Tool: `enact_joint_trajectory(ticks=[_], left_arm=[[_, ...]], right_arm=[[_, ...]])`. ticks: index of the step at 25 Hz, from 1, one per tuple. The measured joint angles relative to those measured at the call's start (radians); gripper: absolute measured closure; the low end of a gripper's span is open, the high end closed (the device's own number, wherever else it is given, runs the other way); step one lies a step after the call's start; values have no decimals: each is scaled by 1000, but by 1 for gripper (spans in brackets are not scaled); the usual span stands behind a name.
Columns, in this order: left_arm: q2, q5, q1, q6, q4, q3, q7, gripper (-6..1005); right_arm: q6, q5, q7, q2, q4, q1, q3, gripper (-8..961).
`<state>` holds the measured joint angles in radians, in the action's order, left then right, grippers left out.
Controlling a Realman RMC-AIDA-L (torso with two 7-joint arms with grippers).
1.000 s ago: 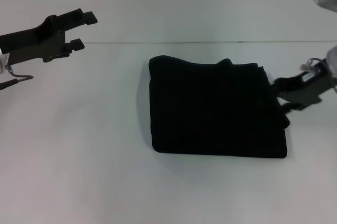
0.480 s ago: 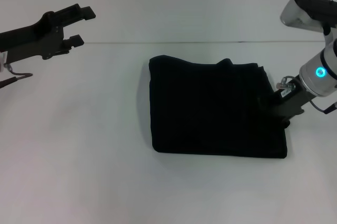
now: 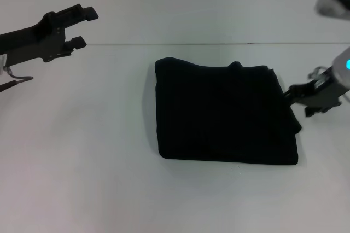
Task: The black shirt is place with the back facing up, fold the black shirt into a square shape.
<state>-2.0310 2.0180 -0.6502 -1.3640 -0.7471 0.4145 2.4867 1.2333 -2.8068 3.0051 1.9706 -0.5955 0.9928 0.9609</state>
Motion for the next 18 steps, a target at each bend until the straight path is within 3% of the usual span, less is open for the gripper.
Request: enact_joint_trajectory(ticks=[4,8,18], left_arm=[[0,-4,2,1,0,2,0,66],[0,-7,1,8,0,3,0,66],[0,-11,-2,10,0,-1,-1,67]], right_arm=[[25,55,-50,-8,-66,-49,-96,182],[52,168,-134,-8,-62,-55,-106,183],[-48,95,-183,17,67,40,-21,186]])
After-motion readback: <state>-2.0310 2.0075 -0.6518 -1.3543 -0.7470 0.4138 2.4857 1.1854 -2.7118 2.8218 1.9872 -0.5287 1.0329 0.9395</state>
